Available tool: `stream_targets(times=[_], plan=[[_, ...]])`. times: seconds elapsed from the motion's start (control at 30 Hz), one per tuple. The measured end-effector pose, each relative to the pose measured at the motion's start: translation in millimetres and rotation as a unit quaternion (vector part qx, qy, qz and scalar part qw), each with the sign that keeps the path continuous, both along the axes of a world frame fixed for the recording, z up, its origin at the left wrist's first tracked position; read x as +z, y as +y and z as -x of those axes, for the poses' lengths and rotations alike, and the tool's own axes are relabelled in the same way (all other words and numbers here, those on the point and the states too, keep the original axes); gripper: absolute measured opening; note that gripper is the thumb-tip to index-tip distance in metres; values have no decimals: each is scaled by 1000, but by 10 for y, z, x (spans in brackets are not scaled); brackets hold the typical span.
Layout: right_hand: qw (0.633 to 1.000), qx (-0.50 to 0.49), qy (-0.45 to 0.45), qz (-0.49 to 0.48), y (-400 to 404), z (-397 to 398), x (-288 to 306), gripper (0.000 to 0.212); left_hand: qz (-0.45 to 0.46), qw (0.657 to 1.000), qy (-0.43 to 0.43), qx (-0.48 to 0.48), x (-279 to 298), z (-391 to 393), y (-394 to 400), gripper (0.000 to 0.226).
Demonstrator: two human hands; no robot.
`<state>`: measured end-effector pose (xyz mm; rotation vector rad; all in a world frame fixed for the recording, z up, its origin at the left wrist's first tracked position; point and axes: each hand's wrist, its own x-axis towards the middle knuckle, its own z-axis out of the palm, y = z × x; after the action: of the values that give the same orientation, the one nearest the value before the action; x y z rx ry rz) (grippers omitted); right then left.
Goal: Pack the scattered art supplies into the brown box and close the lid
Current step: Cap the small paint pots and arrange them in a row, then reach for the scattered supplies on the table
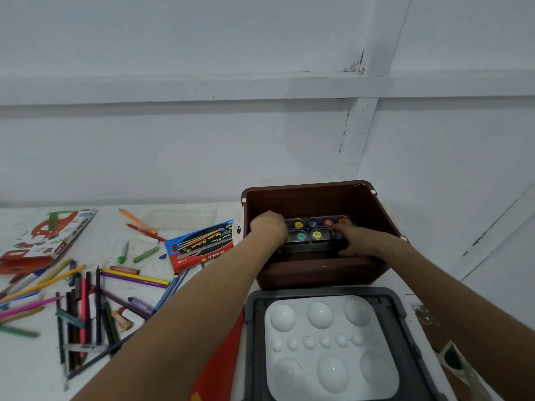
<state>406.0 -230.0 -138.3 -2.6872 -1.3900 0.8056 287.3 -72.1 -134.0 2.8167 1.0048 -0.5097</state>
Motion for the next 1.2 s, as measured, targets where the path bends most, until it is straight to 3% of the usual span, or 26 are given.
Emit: stream_targets(times=[0.17, 0.3, 0.43, 0.57, 0.67, 0.77, 0.97, 1.2], plan=[[992, 26, -113, 51, 34, -51, -50, 78, -43, 999, -34, -1, 9, 34, -69, 28], [971, 61, -208, 98, 95, -61, -71, 72, 10, 1000, -19, -12, 101, 85, -39, 33], [995, 14, -66, 71, 66, -28, 9, 73, 39, 998, -43, -32, 237, 158, -25, 34], [995, -29, -43, -82, 130, 160, 238, 58, 38, 976, -213, -37, 474, 385, 79, 20], [959, -39, -47, -275, 407, 535, 470, 42, 54, 948, -313, -20, 611, 738, 368, 22], [920, -8, -47, -389, 818, 1029, 667, 25, 52, 941, -334, 17, 682, 1213, 783, 26], [921, 39, 24, -386, 1758, 1851, 632, 23, 44, 947, -303, 100, 487, 2036, 1850, 27], [948, -107, -4, -298, 2729, 2016, -106, 27, 89, 950, -252, 160, -27, 2366, 2736, 44]])
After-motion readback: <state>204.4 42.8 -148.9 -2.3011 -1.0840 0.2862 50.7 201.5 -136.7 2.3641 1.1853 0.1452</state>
